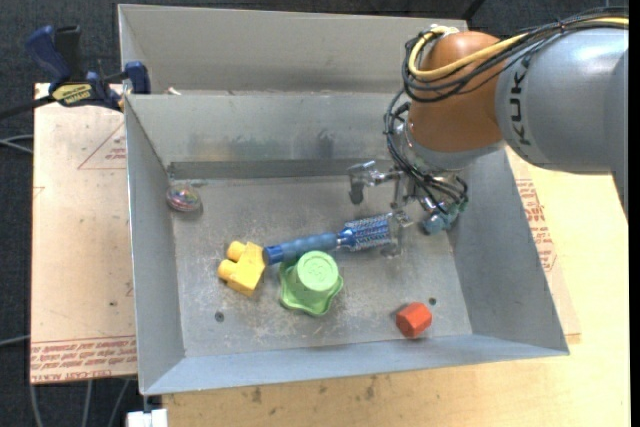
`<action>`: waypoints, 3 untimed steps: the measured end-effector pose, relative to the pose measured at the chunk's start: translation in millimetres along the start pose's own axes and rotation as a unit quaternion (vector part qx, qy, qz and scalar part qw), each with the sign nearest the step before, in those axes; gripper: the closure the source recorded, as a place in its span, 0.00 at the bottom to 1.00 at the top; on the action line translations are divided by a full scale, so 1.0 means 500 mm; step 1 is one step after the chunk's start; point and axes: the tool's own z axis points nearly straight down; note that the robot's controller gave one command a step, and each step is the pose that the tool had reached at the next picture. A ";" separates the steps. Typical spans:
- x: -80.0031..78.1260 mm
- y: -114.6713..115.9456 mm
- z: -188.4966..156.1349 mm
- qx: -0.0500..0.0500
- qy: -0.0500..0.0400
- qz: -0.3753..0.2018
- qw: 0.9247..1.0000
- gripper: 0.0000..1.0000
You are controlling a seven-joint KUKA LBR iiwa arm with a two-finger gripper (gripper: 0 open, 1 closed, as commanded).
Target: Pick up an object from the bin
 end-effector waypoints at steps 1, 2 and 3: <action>0.012 -0.017 0.078 -0.001 0.002 0.033 0.999 0.00; 0.010 -0.017 0.077 0.000 0.001 0.033 0.999 0.00; 0.011 -0.016 0.078 0.000 0.001 0.033 0.999 1.00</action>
Offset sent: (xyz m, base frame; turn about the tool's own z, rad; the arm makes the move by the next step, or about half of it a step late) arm -0.0025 -0.0110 -0.0374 0.0667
